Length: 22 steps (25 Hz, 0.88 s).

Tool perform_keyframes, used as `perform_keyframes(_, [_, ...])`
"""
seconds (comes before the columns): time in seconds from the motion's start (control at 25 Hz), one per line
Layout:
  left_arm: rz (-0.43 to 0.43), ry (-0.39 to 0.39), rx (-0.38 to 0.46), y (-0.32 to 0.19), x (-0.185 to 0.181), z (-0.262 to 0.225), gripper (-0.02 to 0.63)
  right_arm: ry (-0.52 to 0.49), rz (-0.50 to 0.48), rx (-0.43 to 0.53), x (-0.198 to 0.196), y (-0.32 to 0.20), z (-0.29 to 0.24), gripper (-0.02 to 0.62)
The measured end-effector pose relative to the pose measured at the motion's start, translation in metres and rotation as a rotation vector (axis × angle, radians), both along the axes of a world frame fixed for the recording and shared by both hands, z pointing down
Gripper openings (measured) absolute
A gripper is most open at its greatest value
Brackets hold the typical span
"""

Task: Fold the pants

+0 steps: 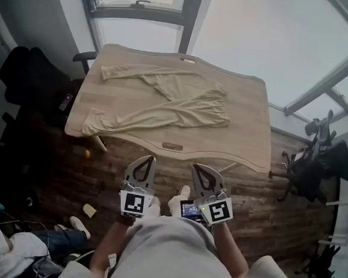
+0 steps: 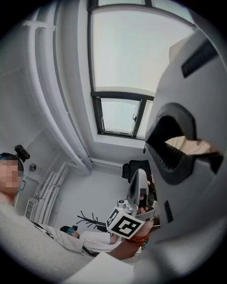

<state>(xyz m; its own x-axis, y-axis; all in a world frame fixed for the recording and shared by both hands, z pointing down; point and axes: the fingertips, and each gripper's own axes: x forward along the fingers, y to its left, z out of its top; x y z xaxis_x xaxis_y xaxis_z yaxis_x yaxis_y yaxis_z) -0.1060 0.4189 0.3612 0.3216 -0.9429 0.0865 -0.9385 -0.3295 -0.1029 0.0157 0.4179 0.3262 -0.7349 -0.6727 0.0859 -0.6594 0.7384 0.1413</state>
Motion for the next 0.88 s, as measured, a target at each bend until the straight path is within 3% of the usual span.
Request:
perform_keyframes(0.12, [0.016, -0.033, 0.035, -0.002, 0.001, -0.001, 0.008, 0.013, -0.027, -0.038, 0.003, 0.001, 0.008, 0.003])
perform_keyframes(0.24, [0.018, -0.032, -0.008, -0.004, -0.002, 0.006, 0.008, 0.1, -0.091, -0.05, 0.004, 0.003, 0.026, 0.005])
perform_keyframes(0.44, [0.048, -0.051, -0.031, -0.018, 0.007, 0.025, 0.008, 0.192, -0.071, -0.134, 0.038, -0.014, 0.061, 0.008])
perform_keyframes(0.68, [0.047, -0.083, -0.09, -0.061, 0.023, 0.05, 0.008, 0.08, -0.004, -0.236, 0.083, -0.087, 0.073, 0.008])
perform_keyframes(0.88, [0.065, -0.122, -0.154, -0.122, 0.055, 0.071, 0.009, 0.084, -0.014, -0.24, 0.109, -0.171, 0.088, 0.008])
